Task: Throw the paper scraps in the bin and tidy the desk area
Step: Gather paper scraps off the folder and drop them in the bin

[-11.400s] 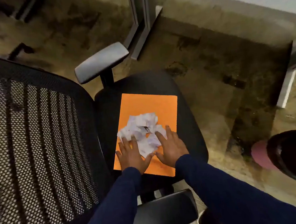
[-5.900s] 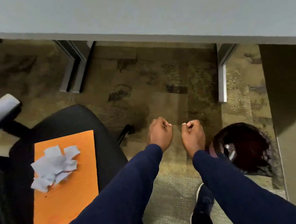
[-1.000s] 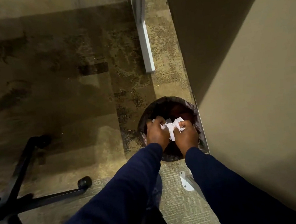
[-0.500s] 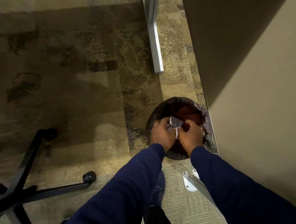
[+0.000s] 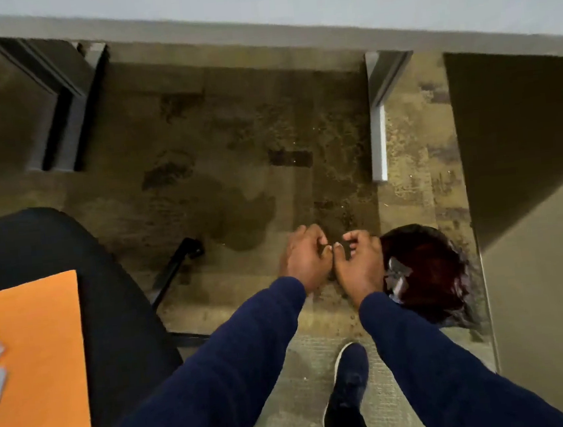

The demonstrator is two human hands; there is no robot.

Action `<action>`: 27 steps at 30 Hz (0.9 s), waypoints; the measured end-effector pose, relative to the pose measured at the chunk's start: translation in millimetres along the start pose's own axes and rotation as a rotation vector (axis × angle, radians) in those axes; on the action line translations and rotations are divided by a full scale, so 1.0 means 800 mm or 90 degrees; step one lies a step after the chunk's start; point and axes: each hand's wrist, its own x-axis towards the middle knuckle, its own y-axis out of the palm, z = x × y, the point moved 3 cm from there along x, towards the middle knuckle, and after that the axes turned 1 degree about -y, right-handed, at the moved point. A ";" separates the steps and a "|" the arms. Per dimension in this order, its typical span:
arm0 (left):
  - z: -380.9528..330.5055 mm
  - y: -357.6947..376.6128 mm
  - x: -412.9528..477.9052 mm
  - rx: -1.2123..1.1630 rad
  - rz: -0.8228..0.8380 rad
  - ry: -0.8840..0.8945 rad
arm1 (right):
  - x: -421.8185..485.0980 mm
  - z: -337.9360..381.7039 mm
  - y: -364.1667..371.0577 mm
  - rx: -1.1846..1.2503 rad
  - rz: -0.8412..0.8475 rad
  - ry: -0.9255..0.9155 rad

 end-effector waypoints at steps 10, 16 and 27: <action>0.140 -0.255 -0.098 0.031 -0.169 -0.043 | -0.147 0.223 0.129 0.027 0.082 -0.166; 0.226 -0.351 -0.163 0.028 -0.240 -0.086 | -0.228 0.305 0.207 0.033 0.136 -0.239; 0.379 -0.446 -0.293 0.141 -0.437 -0.220 | -0.366 0.383 0.340 -0.016 0.286 -0.366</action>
